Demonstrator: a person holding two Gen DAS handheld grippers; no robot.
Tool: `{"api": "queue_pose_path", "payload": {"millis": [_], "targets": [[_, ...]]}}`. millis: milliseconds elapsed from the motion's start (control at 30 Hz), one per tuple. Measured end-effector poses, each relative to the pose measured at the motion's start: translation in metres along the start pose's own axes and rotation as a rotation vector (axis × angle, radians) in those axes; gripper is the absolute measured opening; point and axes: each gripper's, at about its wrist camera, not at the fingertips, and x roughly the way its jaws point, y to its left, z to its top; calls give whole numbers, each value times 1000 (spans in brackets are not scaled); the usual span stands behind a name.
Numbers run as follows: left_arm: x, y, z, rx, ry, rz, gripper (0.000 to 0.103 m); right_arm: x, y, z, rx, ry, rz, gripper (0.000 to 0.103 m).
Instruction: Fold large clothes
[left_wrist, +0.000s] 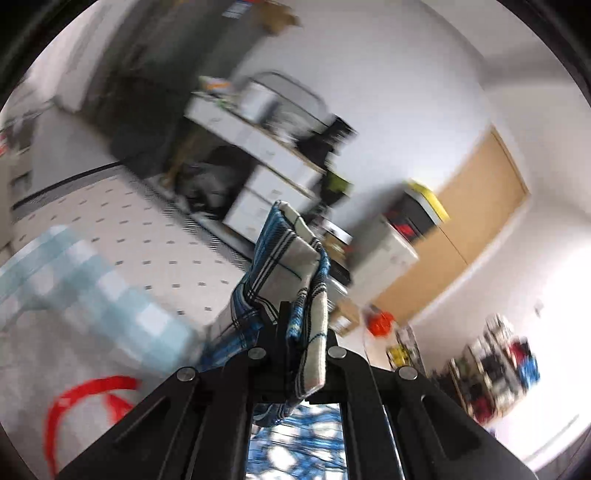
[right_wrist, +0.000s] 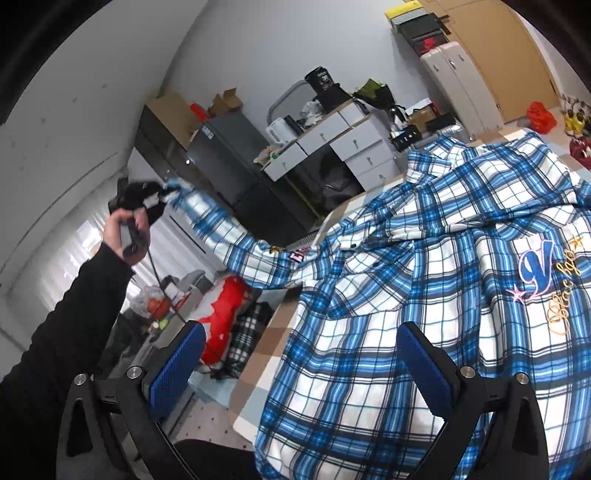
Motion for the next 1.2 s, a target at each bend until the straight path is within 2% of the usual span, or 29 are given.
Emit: {"api": "queue_pose_path", "payload": {"millis": [67, 133, 200, 233, 300, 400, 467, 600, 667, 767, 833, 867, 967, 1033, 1100, 1167, 1200], "targets": [[16, -35, -6, 85, 31, 15, 0, -4, 7, 2, -62, -12, -85, 103], [38, -74, -22, 168, 84, 9, 0, 1, 17, -1, -185, 15, -178, 103], [62, -112, -44, 243, 137, -8, 0, 12, 15, -6, -212, 75, -245, 103], [77, -133, -59, 288, 169, -15, 0, 22, 10, -12, -211, 138, -270, 103], [104, -165, -92, 354, 242, -41, 0, 32, 4, -17, -205, 210, -293, 103], [142, -208, -142, 454, 327, -59, 0, 39, -7, -24, -142, 273, -302, 103], [175, -233, -183, 467, 413, -90, 0, 37, -13, -31, -66, 278, -271, 103], [222, -266, -250, 544, 524, -109, 0, 31, -27, -42, 59, 302, -288, 103], [243, -277, -277, 558, 583, -101, 0, 27, -36, -37, 86, 299, -297, 103], [281, -276, -331, 600, 716, -44, 0, 20, -65, -34, 249, 294, -267, 103], [304, -280, -355, 630, 772, -3, 0, 22, -77, -37, 325, 319, -249, 103], [312, -270, -365, 617, 801, 9, 0, 22, -81, -37, 347, 331, -238, 103], [329, -272, -376, 532, 928, 7, 0, 19, -81, -36, 337, 327, -234, 103], [321, -277, -372, 523, 993, -36, 14, 18, -80, -36, 330, 330, -224, 103], [297, -292, -359, 541, 998, -120, 18, 19, -81, -37, 343, 331, -217, 103], [264, -299, -325, 552, 938, -194, 21, 24, -81, -38, 360, 344, -203, 103], [252, -302, -313, 553, 918, -213, 36, 27, -81, -38, 364, 352, -197, 103]]}}
